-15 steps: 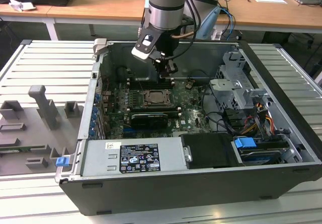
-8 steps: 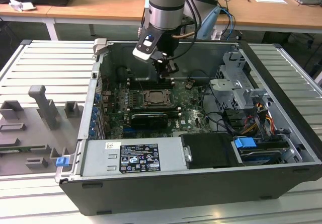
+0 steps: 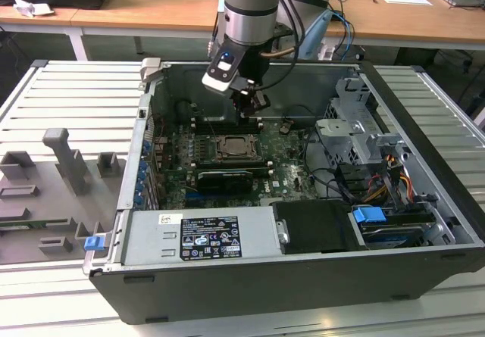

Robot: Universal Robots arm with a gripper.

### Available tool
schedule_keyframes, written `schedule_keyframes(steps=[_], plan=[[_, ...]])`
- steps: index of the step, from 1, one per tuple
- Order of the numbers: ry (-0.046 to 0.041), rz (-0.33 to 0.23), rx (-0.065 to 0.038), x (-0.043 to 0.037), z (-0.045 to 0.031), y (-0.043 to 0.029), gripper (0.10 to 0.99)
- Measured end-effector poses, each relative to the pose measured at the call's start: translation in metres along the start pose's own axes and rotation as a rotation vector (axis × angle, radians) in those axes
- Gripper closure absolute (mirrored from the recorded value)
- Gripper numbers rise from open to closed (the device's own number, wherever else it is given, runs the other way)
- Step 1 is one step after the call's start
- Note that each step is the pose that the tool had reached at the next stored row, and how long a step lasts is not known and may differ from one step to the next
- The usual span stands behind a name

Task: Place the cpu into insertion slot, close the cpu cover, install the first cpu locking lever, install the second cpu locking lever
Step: 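Install the first cpu locking lever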

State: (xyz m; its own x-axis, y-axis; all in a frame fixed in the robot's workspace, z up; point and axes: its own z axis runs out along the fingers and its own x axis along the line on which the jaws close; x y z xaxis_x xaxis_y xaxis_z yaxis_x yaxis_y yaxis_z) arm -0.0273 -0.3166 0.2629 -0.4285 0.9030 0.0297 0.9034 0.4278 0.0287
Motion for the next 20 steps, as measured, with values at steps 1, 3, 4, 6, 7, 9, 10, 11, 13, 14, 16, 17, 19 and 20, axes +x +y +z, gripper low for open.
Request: schedule_keyframes(steps=[1,3,4,6,7,9,10,11,13,14,16,17,19,20], plan=[[0.0001,-0.005,0.0,0.0,0.0,0.0,0.98],[0.0004,-0.015,0.0,0.0,0.0,0.0,0.98],[0.0007,-0.024,0.001,0.0,0.0,0.0,0.98],[0.0011,-0.038,0.001,0.0,0.0,0.0,0.98],[0.0013,-0.044,0.001,0.0,0.0,0.0,0.98],[0.002,-0.068,0.002,0.0,0.0,0.0,0.98],[0.0025,-0.086,0.003,0.0,0.0,0.0,0.98],[0.0032,-0.11,0.003,0.0,0.0,0.0,0.98],[0.0042,-0.146,0.004,0.0,0.0,0.0,0.98],[0.0051,-0.178,0.005,0.0,0.0,0.0,0.98],[0.0061,-0.214,0.006,0.0,0.0,0.0,0.98],[0.0068,-0.237,0.007,0.0,0.0,0.0,0.98],[0.0079,-0.277,0.008,0.0,0.0,0.0,0.98],[0.0085,-0.296,0.009,0.0,0.0,0.0,0.98]])
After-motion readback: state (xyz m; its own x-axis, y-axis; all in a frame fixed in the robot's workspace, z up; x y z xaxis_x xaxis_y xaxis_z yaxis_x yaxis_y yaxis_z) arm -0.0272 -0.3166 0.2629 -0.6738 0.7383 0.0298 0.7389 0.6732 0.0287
